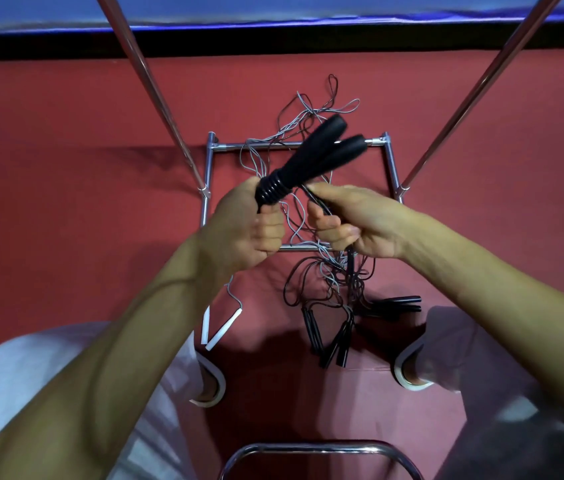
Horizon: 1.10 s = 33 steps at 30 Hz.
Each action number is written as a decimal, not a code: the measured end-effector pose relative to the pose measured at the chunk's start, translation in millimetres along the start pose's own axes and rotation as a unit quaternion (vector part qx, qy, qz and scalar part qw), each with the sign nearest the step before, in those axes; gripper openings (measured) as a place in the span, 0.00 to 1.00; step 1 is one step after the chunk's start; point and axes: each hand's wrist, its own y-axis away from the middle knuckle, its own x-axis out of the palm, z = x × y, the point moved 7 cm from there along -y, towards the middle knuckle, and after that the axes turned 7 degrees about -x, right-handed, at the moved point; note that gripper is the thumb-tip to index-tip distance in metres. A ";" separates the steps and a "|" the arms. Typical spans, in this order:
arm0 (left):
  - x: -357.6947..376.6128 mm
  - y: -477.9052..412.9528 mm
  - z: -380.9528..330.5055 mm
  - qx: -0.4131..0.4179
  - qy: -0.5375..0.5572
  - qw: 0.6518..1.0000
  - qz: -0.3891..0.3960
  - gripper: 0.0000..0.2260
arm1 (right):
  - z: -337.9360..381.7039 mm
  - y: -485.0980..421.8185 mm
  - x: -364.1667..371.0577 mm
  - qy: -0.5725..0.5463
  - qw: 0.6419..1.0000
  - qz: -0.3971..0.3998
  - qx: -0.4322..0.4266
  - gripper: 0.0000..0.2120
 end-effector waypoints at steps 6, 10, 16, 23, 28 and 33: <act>-7.3 -2.9 2.1 -0.076 0.131 0.988 0.034 0.22 | 54.9 24.9 -23.0 0.459 0.794 -0.213 -0.337 0.08; -5.5 -2.1 -2.1 -0.088 0.156 0.982 0.052 0.17 | 61.1 50.9 -14.5 0.599 0.592 -0.279 -0.460 0.04; -11.8 -1.5 -7.8 -0.099 0.186 0.977 0.037 0.13 | 28.5 20.5 -26.0 0.098 0.987 -0.092 -0.089 0.10; -10.5 0.0 -8.2 -0.099 0.211 0.971 0.044 0.14 | 38.6 22.1 -23.6 0.119 0.985 -0.076 -0.101 0.05; -12.7 0.5 -9.8 -0.096 0.242 0.964 0.045 0.16 | 70.8 44.4 -21.1 0.554 0.714 -0.221 -0.366 0.08; -13.9 5.1 -13.5 -0.097 0.272 0.957 0.038 0.13 | 60.2 33.7 -17.5 0.514 0.786 -0.170 -0.299 0.17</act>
